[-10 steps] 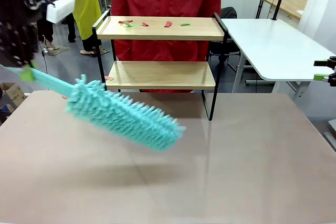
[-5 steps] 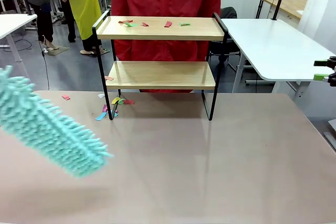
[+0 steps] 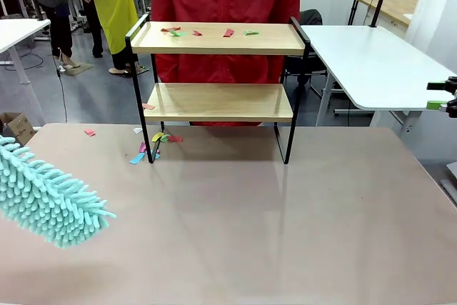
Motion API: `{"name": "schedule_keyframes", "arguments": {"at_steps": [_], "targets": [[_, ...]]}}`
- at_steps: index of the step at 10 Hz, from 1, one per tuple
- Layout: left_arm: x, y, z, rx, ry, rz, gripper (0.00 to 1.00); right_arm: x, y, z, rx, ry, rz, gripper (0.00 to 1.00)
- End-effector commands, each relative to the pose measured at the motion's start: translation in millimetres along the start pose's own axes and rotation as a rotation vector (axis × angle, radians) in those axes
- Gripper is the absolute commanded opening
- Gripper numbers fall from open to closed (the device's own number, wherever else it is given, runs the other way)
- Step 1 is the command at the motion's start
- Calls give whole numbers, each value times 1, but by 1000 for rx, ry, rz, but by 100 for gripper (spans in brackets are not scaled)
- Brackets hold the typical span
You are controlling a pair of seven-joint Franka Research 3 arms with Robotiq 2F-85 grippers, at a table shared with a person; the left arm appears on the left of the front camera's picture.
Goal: Clean the shelf.
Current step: Clean the specific section of the Shelf indicated by the human with the Duster.
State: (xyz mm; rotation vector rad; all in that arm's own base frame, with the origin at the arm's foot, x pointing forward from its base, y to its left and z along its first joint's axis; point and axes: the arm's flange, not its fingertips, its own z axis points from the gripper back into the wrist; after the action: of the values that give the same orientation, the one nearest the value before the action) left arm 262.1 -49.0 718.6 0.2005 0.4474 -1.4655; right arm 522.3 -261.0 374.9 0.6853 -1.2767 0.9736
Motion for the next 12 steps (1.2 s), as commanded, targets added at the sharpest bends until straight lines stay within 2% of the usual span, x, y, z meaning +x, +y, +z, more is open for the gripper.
{"name": "schedule_keyframes", "arguments": {"at_steps": [1, 12], "targets": [[7, 3, 6, -10, 15, -9, 13, 4, 1, -1, 2, 1, 4, 100], [7, 3, 6, -10, 15, -9, 13, 4, 1, -1, 2, 1, 4, 100]]}}
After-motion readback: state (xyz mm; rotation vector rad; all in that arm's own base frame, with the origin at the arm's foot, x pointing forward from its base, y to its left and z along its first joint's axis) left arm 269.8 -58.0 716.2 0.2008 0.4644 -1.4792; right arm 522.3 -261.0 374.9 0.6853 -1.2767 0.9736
